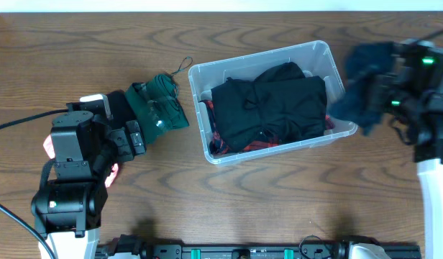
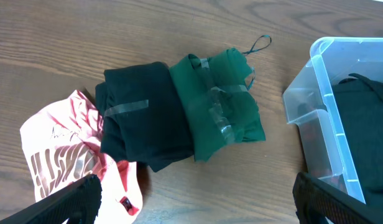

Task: Pack container
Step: 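Lower the navy garment into the bin and press it down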

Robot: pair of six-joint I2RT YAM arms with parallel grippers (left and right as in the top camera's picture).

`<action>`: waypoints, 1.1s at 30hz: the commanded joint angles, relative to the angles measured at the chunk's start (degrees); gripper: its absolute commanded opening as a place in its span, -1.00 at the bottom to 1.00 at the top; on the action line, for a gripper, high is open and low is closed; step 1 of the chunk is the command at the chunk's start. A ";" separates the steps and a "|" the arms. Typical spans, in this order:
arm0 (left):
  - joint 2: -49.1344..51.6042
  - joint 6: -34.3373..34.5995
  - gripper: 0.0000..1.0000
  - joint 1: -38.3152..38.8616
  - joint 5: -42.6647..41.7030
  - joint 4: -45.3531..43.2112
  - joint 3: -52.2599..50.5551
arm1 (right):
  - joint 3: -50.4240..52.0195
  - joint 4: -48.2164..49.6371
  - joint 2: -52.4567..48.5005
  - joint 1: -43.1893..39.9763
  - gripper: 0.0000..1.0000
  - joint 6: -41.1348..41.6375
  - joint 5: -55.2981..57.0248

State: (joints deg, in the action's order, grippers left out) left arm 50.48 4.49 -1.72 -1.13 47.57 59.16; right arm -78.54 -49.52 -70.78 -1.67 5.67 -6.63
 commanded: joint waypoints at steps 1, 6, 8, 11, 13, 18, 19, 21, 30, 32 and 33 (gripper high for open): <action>0.00 0.48 0.96 0.20 0.04 -0.04 1.09 | -1.40 2.08 -0.61 8.79 -0.98 -0.85 0.92; 0.00 0.48 0.96 0.20 0.04 -0.02 1.09 | -1.40 5.99 -3.28 21.03 -0.97 5.66 6.03; 0.00 0.48 0.96 0.20 0.04 -0.02 1.09 | -1.40 7.26 -5.29 25.03 -0.97 8.44 7.74; 0.00 0.48 0.96 0.20 0.04 -0.02 1.09 | -1.38 9.49 -9.42 29.40 -0.97 10.19 7.93; 0.00 0.48 0.96 0.20 0.04 -0.02 1.07 | -1.38 10.49 -12.79 31.65 -0.98 10.56 7.96; 0.00 0.48 0.96 0.20 0.04 -0.02 1.09 | -1.38 14.62 -20.98 34.95 -0.97 14.47 6.29; 0.00 0.48 0.96 0.20 0.04 -0.02 1.09 | -1.38 16.15 -22.08 35.56 -0.97 14.51 5.18; 0.00 0.48 0.96 0.20 0.04 0.00 1.07 | -1.38 19.32 -23.45 36.65 -0.97 14.91 3.26; 0.00 0.48 0.96 0.20 0.04 0.00 1.07 | -1.38 23.10 -24.02 39.23 -0.97 26.58 4.22; 0.00 0.48 0.96 0.20 0.04 0.02 1.07 | -1.38 22.71 -24.02 39.60 -0.97 27.98 5.81; 0.00 0.48 0.96 0.20 0.04 0.02 1.07 | -1.38 22.71 -24.02 39.80 -0.97 28.15 6.64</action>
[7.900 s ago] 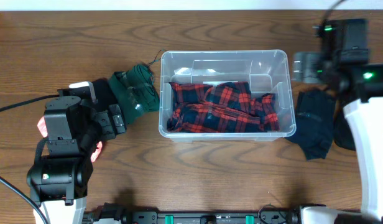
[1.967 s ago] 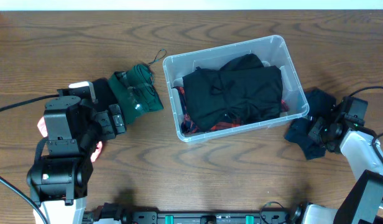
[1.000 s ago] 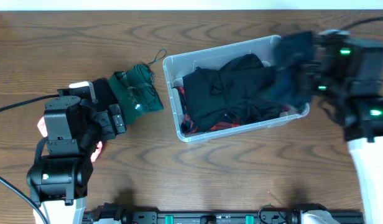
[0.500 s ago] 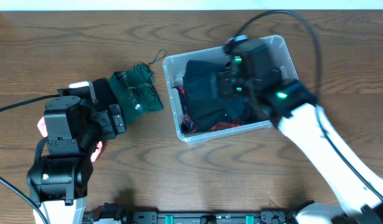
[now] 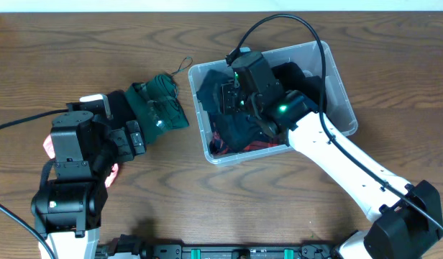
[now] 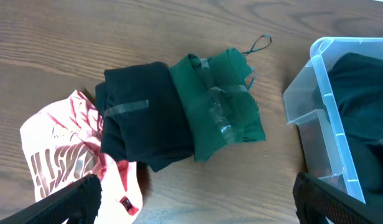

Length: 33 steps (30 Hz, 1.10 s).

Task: Pack container
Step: 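Lower the navy garment into the bin and press it down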

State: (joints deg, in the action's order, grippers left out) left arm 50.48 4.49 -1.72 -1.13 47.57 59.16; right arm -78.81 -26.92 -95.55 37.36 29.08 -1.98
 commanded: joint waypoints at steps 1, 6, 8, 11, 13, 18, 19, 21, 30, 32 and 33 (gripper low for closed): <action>0.00 0.48 0.96 0.20 0.04 0.00 1.07 | -1.11 0.11 0.74 0.85 -0.97 5.14 2.73; 0.00 0.48 0.96 0.20 0.04 0.39 1.07 | -1.11 0.39 0.74 0.96 -0.97 10.58 6.62; 0.00 0.48 0.96 0.20 0.04 0.44 1.07 | -1.11 0.66 0.74 0.96 -0.98 12.68 7.80; 0.00 0.48 0.96 0.20 0.04 0.42 1.07 | -1.11 0.31 0.72 0.98 -0.97 16.81 7.76; 0.00 0.48 0.96 0.20 0.04 0.42 1.07 | -1.11 0.04 0.72 1.22 -0.97 19.91 7.74; 0.00 0.48 0.96 0.20 0.04 0.42 1.07 | -1.09 -2.99 0.70 2.27 -0.97 25.22 7.74; 0.00 0.48 0.96 0.20 0.04 0.42 1.07 | -1.01 -4.17 0.66 2.47 -0.97 25.38 7.74; 0.00 0.48 0.96 0.20 0.04 0.42 1.07 | -0.98 -7.28 0.24 2.82 -0.92 25.31 7.74; 0.00 0.48 0.96 0.20 0.04 0.39 1.07 | -1.05 -11.85 0.39 3.13 0.25 11.56 10.58; 0.00 0.48 0.96 0.20 0.04 0.42 1.07 | -1.07 -8.50 1.07 3.04 0.22 5.49 10.84; 0.00 0.48 0.96 0.20 0.04 0.42 1.07 | -1.07 -6.60 1.40 3.04 0.15 2.23 10.82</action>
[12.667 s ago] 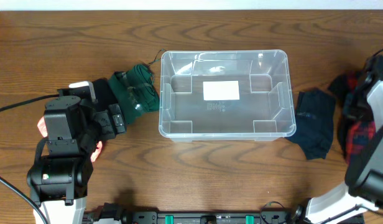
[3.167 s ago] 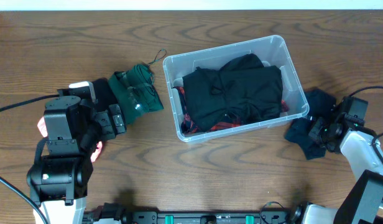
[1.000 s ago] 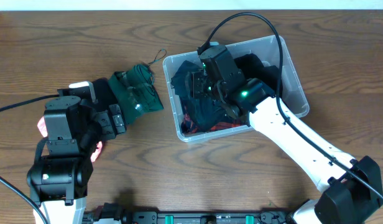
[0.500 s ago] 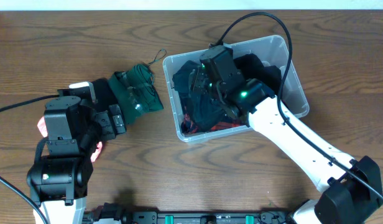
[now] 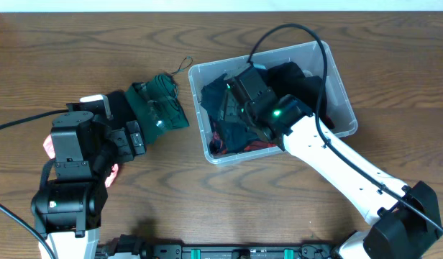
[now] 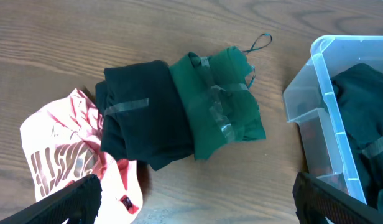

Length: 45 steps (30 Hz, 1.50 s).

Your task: Pack container

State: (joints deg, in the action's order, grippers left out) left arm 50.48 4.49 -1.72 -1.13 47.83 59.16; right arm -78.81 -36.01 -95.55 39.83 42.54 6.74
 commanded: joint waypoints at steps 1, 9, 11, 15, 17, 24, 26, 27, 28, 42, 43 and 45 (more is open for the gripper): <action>0.00 0.48 0.96 0.20 0.04 0.15 1.07 | -1.11 4.13 1.66 0.57 0.04 -13.92 2.10; 0.00 0.48 0.96 0.20 0.04 0.15 1.07 | -1.20 5.27 0.61 -1.79 -0.97 -24.13 2.51; 0.00 0.48 0.96 0.20 0.04 0.15 1.07 | -1.09 1.46 -0.92 -2.91 -0.98 -23.50 2.51; 0.00 0.48 0.96 0.20 0.04 0.17 1.07 | -0.87 -10.10 -6.27 -3.91 -0.97 -20.26 1.62; 0.00 0.48 0.96 0.20 0.04 0.15 1.07 | -0.87 -15.58 -9.88 -3.69 -0.97 -19.26 -0.26; 0.00 0.48 0.96 0.20 0.04 0.17 1.07 | -0.90 -15.69 -18.38 -1.90 -0.97 -20.76 -2.54; 0.00 0.48 0.96 0.20 0.04 0.15 1.07 | -1.20 -14.08 -18.03 -1.88 -0.97 -20.76 -2.51; 0.00 0.48 0.96 0.20 0.04 0.13 1.07 | -1.68 -13.79 -17.55 -1.99 -0.98 -20.76 -2.45; 0.00 0.48 0.96 0.20 0.04 0.13 1.07 | -2.21 -13.57 -17.00 -2.14 -0.97 -20.76 -2.23; 0.00 0.48 0.96 0.20 0.04 0.13 1.07 | -7.10 -17.44 7.76 -15.13 -0.60 -20.76 4.96; 0.00 0.48 0.96 0.20 0.07 0.13 1.07 | -7.10 -19.04 8.76 -16.94 -0.60 -20.74 5.35; 0.00 0.48 0.96 0.20 0.04 0.13 1.07 | -7.02 -22.47 9.79 -20.76 -0.62 -20.74 5.75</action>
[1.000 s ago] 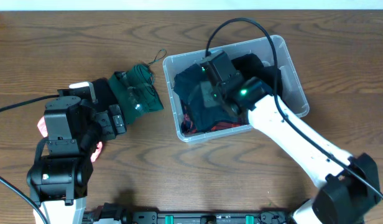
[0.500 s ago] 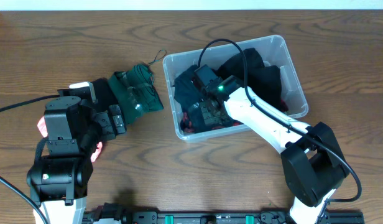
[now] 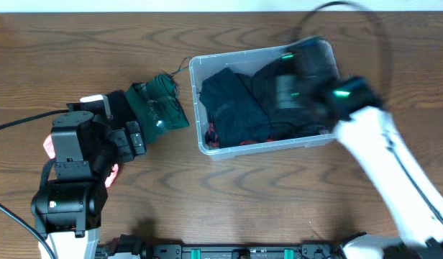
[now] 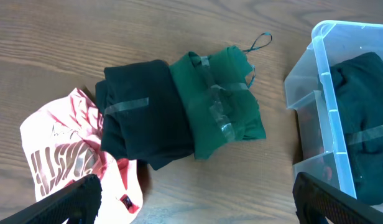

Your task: Pack container

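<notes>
A clear plastic bin (image 3: 335,63) stands at mid-table. A folded dark blue garment (image 3: 232,108) lies in its left half, beside black clothing (image 3: 286,115) with red cloth under it. My right gripper (image 3: 282,90) is a blur over the bin's right half, so its jaws cannot be made out. Left of the bin, a folded green garment (image 4: 219,102), a folded black one (image 4: 145,118) and a pink one (image 4: 61,149) lie in a row on the table. My left gripper (image 4: 194,205) hangs open above the table in front of them, holding nothing.
The bin's near wall (image 4: 322,68) sits at the right edge of the left wrist view. A thin cord loop (image 4: 260,42) sticks out from the green garment. The table is brown wood (image 3: 207,208), and the left arm (image 3: 70,165) stands over the pink garment.
My right arm has moved from the bin's left half to its right half. The dark blue garment now lies flat in the bin's left half. The bin has shifted slightly.
My right gripper first held a dark blue garment in the air to the right of the bin. At the two later moments it was down in the bin's left half with that garment. Now the garment lies there and the arm is further right. The left arm stayed still.
</notes>
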Robot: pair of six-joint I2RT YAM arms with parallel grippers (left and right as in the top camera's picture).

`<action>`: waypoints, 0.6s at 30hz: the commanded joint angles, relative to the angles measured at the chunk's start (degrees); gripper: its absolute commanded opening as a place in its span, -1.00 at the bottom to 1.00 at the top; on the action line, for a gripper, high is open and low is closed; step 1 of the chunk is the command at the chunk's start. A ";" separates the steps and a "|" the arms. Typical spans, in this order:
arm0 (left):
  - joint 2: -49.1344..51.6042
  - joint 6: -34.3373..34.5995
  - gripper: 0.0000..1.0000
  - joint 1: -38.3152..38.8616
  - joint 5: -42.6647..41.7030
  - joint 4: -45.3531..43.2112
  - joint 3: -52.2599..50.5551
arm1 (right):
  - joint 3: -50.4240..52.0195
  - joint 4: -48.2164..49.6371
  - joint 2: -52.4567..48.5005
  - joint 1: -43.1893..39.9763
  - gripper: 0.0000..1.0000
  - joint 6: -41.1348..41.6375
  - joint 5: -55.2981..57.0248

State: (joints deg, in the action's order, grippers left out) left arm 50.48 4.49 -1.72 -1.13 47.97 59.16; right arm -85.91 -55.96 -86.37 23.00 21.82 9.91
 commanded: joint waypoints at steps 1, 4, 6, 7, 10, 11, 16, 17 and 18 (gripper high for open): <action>0.00 0.48 0.96 0.20 0.07 0.00 1.07 | 0.15 -4.66 0.66 -6.19 -0.63 -0.02 2.60; 0.00 0.48 0.96 0.20 0.04 0.00 1.07 | 1.07 -9.42 0.28 -11.96 -0.68 -0.02 2.99; 0.00 0.48 0.96 0.20 0.07 0.00 1.07 | 2.32 -11.08 -0.04 -15.47 -0.70 -0.02 3.41; 0.00 0.48 0.96 0.20 0.04 0.02 1.07 | 3.10 -11.26 -0.17 -17.00 -0.70 -0.04 3.45; 0.00 0.48 0.96 0.20 0.04 0.04 1.07 | 6.03 -10.91 -0.22 -20.94 -0.70 -0.04 4.31; 0.00 0.48 0.96 0.20 0.04 0.04 1.07 | 6.95 -10.88 -0.22 -22.03 -0.70 -0.07 4.28; 0.00 0.48 0.96 0.20 0.04 0.04 1.07 | 12.37 -9.57 -0.28 -25.94 -0.71 -0.52 3.98; 0.00 0.48 0.96 0.20 0.04 0.04 1.07 | 13.75 -8.76 -0.28 -26.32 -0.72 -1.60 3.34; 0.00 0.48 0.96 0.20 0.04 0.04 1.07 | 14.82 -8.09 -0.28 -26.43 -0.72 -2.54 2.75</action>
State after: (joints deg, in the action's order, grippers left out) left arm 50.48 4.49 -1.72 -1.13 47.99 59.16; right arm -73.49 -64.90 -86.28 -2.63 21.39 13.13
